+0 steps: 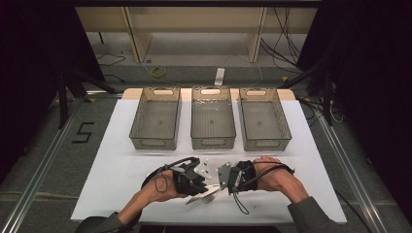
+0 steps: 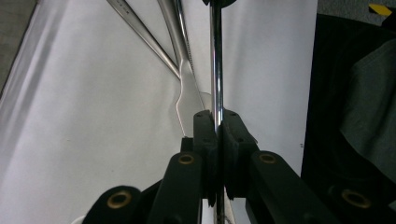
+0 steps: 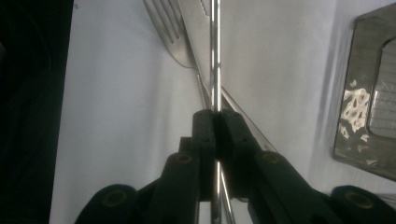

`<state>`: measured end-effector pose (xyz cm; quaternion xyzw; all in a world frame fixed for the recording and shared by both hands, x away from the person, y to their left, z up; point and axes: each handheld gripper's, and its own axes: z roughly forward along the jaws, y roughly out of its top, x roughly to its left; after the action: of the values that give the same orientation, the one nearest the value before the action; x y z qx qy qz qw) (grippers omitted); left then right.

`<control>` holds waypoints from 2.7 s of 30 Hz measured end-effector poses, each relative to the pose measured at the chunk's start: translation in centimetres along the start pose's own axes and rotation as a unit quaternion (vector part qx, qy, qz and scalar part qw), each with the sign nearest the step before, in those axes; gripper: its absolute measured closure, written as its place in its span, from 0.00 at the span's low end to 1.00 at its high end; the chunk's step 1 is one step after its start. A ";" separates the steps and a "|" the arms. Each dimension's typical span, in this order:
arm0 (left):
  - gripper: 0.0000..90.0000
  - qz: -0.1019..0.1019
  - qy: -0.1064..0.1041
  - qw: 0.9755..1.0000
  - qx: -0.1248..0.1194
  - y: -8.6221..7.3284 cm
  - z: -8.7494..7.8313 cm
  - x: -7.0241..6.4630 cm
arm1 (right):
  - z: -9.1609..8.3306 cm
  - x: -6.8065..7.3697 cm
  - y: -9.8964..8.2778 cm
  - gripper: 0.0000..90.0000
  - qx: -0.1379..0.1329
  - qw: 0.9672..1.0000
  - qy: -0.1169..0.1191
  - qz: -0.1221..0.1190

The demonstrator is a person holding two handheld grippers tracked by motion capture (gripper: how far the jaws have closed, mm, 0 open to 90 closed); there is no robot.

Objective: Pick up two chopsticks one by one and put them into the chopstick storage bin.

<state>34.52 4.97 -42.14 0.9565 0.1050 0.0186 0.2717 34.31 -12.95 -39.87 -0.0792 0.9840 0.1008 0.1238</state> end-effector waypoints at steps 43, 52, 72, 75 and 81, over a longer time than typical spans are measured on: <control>0.95 -0.214 0.152 0.953 -0.152 -5.7 -7.9 7.6 | 0.2 3.0 -11.9 0.31 -0.300 0.850 -0.139 0.410; 0.95 -0.253 0.185 0.933 -0.176 -6.7 -9.9 10.2 | 0.2 3.7 -11.7 0.30 -0.299 0.850 -0.134 0.413; 0.95 -0.327 0.243 0.900 -0.156 -8.1 -10.6 16.8 | 0.1 4.3 -11.8 0.28 -0.306 0.843 -0.131 0.422; 0.95 -0.341 0.246 0.895 -0.151 -8.6 -10.2 17.6 | 0.0 4.4 -11.8 0.28 -0.305 0.843 -0.131 0.423; 0.95 -0.359 0.250 0.889 -0.138 -9.7 -9.4 18.7 | 0.0 4.4 -11.8 0.28 -0.299 0.844 -0.133 0.425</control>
<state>50.04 21.83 -39.58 0.7700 0.5020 0.1730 0.3537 32.24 -24.90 -43.16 0.3276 0.8175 0.4427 0.1684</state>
